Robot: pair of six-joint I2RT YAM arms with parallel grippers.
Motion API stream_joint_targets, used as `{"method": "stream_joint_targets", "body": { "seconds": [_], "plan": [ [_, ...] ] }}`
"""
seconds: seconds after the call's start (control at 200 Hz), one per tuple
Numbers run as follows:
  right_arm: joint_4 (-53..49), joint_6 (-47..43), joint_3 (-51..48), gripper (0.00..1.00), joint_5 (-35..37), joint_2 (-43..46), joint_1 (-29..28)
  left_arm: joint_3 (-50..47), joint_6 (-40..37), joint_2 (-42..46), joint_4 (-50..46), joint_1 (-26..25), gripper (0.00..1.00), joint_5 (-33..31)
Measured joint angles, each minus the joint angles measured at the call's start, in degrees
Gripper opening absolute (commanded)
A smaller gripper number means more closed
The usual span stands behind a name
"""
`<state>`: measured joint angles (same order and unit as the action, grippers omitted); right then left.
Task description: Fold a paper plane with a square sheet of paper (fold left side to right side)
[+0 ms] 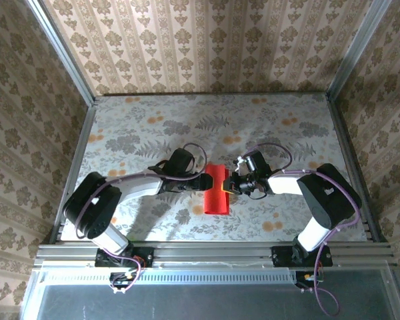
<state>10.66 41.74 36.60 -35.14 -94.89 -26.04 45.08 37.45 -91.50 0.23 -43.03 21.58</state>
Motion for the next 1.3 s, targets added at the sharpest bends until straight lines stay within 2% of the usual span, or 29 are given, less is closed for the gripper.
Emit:
{"method": "stream_joint_targets", "body": {
  "seconds": [0.09, 0.26, 0.39, 0.555, 0.725, 0.95, 1.3],
  "plan": [
    [-0.5, 0.0, 0.0, 0.1, 0.2, 0.0, 0.0, 1.2, -0.2, -2.0, -0.1, -0.5, 0.57, 0.0],
    [-0.7, -0.2, 0.0, 0.13, 0.3, 0.0, 0.0, 3.3, -1.2, -5.6, -1.6, -1.6, 0.44, -1.2],
    [-0.7, -0.4, 0.0, 0.21, 0.4, 0.0, 0.0, 4.5, -1.7, -7.3, -3.5, -2.0, 0.39, -3.0],
    [-2.8, -1.3, 0.0, 0.33, 1.4, 0.9, 0.2, 6.1, -2.3, -7.9, -5.8, -2.9, 0.39, -5.1],
    [-7.5, -3.1, 0.0, 0.43, 4.7, 6.2, 1.8, 7.7, -2.8, -8.8, -7.9, -3.5, 0.41, -6.3],
    [-12.1, -5.1, -0.5, 0.46, 9.1, 13.2, 3.9, 11.0, -3.9, -10.4, -12.1, -4.5, 0.46, -7.8],
    [-14.3, -5.8, -2.2, 0.46, 10.8, 15.9, 4.3, 18.1, -6.3, -14.1, -21.3, -5.9, 0.49, -10.6]
  ]
}}
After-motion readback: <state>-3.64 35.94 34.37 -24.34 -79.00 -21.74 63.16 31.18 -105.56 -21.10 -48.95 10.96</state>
